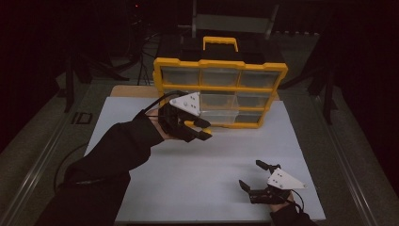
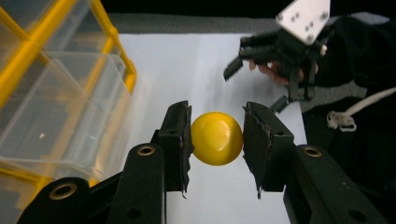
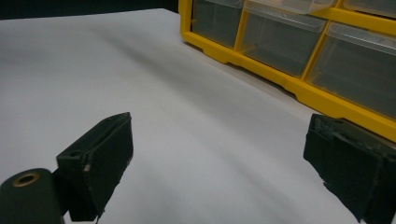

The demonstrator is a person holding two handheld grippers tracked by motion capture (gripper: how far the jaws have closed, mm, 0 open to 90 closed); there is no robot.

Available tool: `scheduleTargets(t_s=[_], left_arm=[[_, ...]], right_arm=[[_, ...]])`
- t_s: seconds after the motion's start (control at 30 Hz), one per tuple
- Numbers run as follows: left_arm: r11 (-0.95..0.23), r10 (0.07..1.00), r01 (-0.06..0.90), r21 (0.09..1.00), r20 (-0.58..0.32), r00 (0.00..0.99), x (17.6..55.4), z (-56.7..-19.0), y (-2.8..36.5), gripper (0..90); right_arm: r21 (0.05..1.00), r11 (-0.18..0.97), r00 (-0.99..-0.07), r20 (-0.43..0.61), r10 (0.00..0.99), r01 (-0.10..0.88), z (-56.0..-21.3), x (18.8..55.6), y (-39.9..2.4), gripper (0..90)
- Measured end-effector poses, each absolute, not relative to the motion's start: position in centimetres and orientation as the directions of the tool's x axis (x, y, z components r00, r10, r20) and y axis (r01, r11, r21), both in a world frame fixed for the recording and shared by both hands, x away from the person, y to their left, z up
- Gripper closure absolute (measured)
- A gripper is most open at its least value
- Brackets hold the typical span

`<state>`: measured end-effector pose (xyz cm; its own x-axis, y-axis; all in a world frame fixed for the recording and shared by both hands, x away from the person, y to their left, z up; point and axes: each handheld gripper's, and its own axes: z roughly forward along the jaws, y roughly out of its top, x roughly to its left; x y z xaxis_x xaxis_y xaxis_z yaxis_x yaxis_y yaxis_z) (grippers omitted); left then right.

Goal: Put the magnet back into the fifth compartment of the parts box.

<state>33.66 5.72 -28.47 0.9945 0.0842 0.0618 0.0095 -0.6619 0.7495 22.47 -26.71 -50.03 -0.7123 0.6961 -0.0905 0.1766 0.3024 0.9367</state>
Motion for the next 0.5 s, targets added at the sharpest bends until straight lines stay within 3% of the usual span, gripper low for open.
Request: scheduleTargets(t_s=[0.5], left_arm=[[-0.61, 0.124, 0.04, 0.791, 0.046, 0.991, 36.2, -26.1, 5.3, 62.8]], right_arm=[[0.937, 0.3, -0.711, -0.087, 0.698, 0.18, -50.1, 22.5, -26.7, 8.4]])
